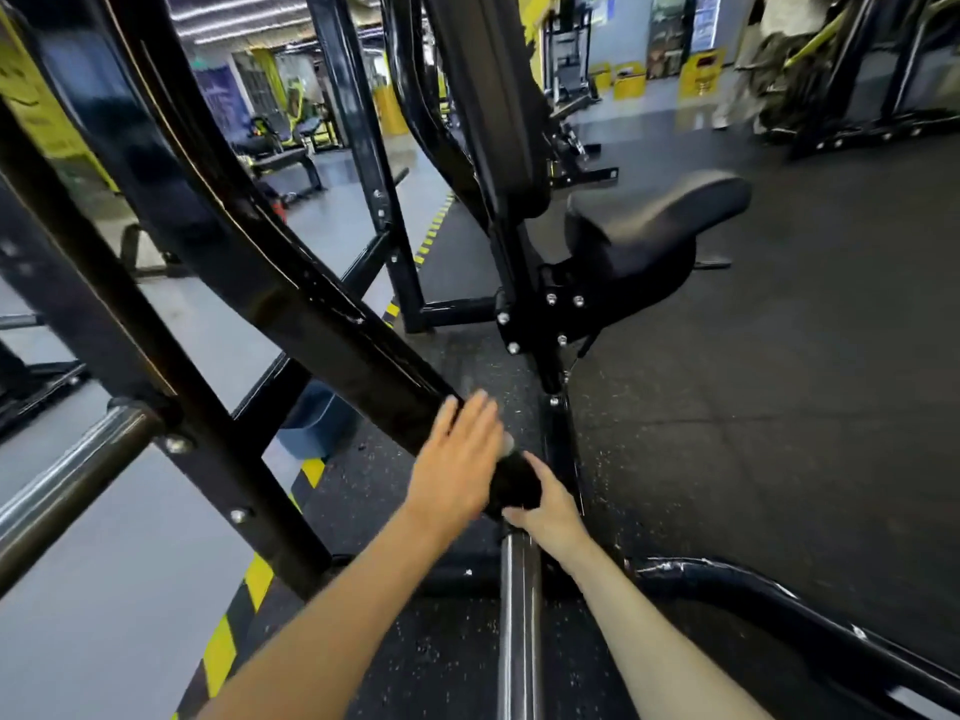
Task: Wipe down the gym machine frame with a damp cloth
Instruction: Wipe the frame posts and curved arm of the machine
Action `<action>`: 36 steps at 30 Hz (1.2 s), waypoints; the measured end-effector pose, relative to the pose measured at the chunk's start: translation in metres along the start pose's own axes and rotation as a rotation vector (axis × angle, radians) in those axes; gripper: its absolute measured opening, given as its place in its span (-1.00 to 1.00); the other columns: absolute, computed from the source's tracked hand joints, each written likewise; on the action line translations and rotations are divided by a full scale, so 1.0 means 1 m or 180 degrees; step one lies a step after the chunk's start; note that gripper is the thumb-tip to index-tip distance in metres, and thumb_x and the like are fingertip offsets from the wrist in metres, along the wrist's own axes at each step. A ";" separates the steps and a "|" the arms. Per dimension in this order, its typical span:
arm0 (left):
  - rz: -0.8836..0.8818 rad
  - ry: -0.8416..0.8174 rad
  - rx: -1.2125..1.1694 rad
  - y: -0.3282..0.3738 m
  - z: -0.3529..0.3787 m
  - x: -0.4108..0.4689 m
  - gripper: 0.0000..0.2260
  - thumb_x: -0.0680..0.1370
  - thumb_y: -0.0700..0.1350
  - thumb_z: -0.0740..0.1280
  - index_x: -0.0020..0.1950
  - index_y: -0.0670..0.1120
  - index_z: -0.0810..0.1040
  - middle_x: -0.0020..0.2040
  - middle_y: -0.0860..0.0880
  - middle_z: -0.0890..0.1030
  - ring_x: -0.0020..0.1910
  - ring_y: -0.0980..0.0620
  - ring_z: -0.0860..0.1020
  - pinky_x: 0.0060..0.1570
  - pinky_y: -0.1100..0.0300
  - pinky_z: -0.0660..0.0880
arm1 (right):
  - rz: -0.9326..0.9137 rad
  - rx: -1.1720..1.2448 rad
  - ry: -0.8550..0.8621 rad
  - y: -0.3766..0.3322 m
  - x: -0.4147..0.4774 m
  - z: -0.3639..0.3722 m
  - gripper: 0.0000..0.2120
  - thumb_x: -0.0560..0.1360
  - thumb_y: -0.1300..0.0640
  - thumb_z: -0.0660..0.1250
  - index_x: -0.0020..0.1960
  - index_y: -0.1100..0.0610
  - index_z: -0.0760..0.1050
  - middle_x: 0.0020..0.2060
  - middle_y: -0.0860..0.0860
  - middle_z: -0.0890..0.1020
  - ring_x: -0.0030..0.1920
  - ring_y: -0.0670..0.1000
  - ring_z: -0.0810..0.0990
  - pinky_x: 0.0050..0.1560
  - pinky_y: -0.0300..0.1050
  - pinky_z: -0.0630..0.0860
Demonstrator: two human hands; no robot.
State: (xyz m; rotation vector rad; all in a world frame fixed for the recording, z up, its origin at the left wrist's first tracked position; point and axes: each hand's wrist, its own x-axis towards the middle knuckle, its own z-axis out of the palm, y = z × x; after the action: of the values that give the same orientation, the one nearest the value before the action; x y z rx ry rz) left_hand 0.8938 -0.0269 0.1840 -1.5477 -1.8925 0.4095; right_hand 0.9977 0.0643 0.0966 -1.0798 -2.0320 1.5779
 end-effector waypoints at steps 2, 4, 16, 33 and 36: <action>0.0549 -0.0318 -0.0028 0.037 0.015 -0.013 -0.51 0.47 -0.10 0.01 0.23 -0.12 0.62 0.30 -0.09 0.56 0.34 -0.08 0.47 0.49 -0.09 -0.21 | -0.0074 -0.0072 0.0062 0.000 0.005 -0.001 -0.26 0.44 0.24 0.43 0.52 0.04 0.20 0.38 0.03 0.44 0.39 0.05 0.40 0.42 -0.06 0.30; 0.0607 -0.0261 0.0106 0.028 0.006 -0.007 -0.52 0.48 -0.10 0.01 0.19 -0.13 0.64 0.26 -0.12 0.58 0.31 -0.10 0.50 0.49 -0.10 -0.14 | -0.0052 -0.0005 0.0027 -0.002 0.011 -0.005 -0.22 0.43 0.22 0.46 0.54 0.05 0.15 0.41 0.00 0.42 0.42 0.05 0.35 0.45 -0.04 0.26; 0.0405 -0.0374 0.0190 0.020 -0.013 0.022 -0.70 0.50 -0.06 0.13 0.00 -0.06 0.64 0.00 -0.07 0.63 0.21 -0.11 0.53 0.40 -0.07 0.20 | -0.0432 -0.0229 0.0575 0.005 0.025 0.005 -0.54 0.45 0.06 0.45 0.31 0.01 0.45 0.22 -0.02 0.59 0.29 0.04 0.50 0.42 0.16 0.23; -0.0042 -0.0037 0.0776 -0.015 -0.033 0.025 -0.59 0.58 -0.12 -0.02 0.13 -0.13 0.60 0.13 -0.14 0.61 0.32 -0.20 0.44 0.37 -0.16 -0.02 | -0.0467 -0.0500 0.0370 0.019 0.018 -0.012 -0.52 0.50 -0.09 0.37 0.38 -0.01 0.41 0.29 -0.10 0.53 0.34 -0.05 0.42 0.46 0.18 -0.30; -0.0307 0.0208 0.0666 -0.031 -0.025 0.010 -0.58 0.51 -0.19 -0.03 0.04 -0.19 0.62 0.11 -0.19 0.61 0.30 -0.20 0.48 0.34 -0.15 0.11 | -0.0459 -0.0558 0.0155 0.016 0.018 -0.017 -0.53 0.51 -0.06 0.37 0.37 0.01 0.39 0.27 -0.06 0.54 0.35 0.00 0.43 0.48 0.21 -0.26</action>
State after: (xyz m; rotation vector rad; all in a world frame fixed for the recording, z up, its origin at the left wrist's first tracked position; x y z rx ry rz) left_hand 0.8863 -0.0294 0.2242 -1.3124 -1.8038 0.4911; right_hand 1.0032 0.0898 0.0836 -0.9955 -2.1943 1.3115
